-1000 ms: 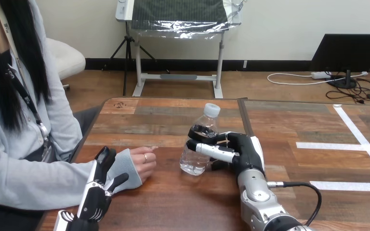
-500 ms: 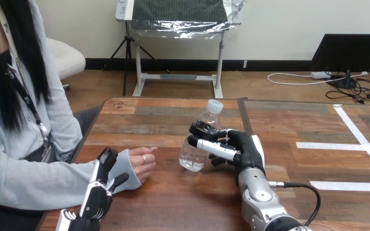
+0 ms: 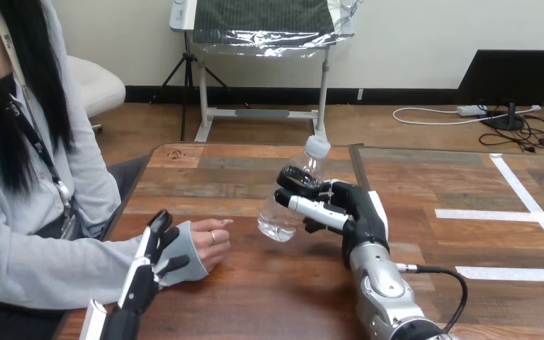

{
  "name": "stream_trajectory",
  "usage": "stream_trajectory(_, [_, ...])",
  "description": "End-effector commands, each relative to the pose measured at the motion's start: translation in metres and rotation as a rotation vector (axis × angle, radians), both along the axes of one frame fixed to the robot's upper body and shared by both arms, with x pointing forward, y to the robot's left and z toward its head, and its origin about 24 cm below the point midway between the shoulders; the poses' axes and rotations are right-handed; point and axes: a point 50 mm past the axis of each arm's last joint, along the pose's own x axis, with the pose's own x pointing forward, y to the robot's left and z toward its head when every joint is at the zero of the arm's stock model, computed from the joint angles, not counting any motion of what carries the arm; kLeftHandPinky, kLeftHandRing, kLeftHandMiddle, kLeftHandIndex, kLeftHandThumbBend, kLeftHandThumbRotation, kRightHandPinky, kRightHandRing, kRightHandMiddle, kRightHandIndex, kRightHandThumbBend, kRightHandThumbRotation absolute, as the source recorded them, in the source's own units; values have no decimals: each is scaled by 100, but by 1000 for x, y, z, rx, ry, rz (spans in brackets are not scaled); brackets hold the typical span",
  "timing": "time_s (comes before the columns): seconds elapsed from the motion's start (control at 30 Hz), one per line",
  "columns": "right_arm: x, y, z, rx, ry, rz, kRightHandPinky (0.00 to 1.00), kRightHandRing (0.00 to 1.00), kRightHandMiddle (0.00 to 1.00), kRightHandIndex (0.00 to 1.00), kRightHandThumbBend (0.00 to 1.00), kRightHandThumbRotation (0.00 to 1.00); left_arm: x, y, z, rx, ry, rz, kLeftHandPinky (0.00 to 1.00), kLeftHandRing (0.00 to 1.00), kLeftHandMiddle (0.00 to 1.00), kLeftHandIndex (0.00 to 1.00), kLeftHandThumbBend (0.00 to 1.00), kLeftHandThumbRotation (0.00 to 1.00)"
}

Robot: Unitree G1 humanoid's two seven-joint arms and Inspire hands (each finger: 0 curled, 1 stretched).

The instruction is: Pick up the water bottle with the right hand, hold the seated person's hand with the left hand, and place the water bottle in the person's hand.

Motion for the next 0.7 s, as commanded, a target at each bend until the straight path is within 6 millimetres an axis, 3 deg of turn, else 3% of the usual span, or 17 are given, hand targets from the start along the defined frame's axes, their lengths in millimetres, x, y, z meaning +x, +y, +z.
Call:
stream_trajectory(0.0, [18,-5,29,52,-151,-12,33,35,40,36,78,0,10,2,17,54,-73,89,79,92,96,96,100,49])
stream_trajectory(0.67, [20,-14,38,145,-249,25,30,32,38,36,77,0,18,7,33,415,-44,288,88,96,98,97,100,50])
